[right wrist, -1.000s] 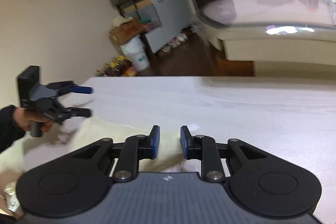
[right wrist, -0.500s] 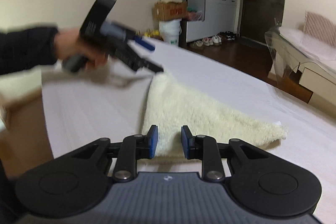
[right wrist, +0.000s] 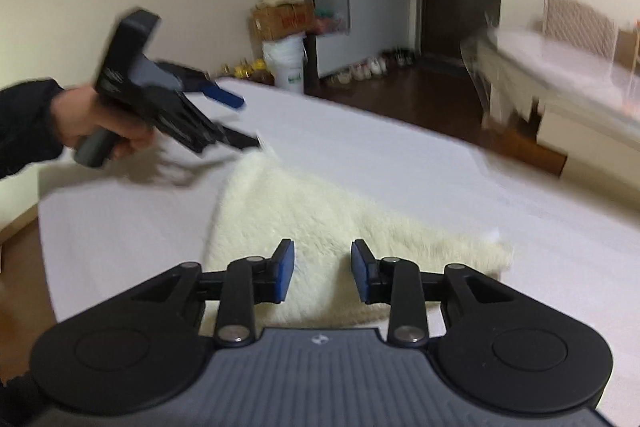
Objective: Fold towel
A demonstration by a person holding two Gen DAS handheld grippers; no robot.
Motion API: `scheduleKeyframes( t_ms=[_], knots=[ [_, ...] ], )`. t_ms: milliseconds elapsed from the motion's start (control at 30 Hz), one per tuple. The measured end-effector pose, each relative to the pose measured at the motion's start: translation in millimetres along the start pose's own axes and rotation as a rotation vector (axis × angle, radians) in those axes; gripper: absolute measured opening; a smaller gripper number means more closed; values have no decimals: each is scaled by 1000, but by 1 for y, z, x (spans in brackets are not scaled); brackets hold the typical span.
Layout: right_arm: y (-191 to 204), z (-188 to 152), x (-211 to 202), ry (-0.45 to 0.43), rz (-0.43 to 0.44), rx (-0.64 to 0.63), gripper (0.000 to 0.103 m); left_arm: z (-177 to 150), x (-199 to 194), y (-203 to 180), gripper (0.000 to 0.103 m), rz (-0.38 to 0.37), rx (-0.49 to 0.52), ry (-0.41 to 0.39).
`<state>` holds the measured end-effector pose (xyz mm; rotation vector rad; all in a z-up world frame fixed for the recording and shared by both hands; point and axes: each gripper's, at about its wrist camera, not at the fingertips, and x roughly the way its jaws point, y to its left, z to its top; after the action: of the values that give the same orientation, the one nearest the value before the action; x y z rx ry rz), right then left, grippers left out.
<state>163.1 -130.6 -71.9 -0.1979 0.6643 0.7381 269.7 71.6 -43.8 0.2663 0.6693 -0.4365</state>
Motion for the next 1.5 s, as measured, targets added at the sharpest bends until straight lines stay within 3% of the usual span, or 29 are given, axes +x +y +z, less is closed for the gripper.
scheduleKeyframes(
  t_ms=[100,267,400,567,867,1233,1500],
  knots=[
    [-2,1,-2,-4,12,53,36,0,-2,-2,100,11,-10,3],
    [-4,3,-29,-40,-35,103,53,4,-25,-14,100,34,-70,-7],
    [3,-6,-51,-35,-104,118,77,3,-44,-35,100,90,-108,38],
    [13,-20,-68,-33,-163,165,92,-11,-75,-73,103,136,-138,69],
    [30,-31,-82,-9,-205,194,101,-34,-111,-110,103,125,-197,83],
    [31,-38,-93,5,-239,205,102,-38,-125,-125,103,115,-207,62],
    [25,-36,-85,23,-215,201,102,-39,-121,-128,103,107,-197,63]
  ],
)
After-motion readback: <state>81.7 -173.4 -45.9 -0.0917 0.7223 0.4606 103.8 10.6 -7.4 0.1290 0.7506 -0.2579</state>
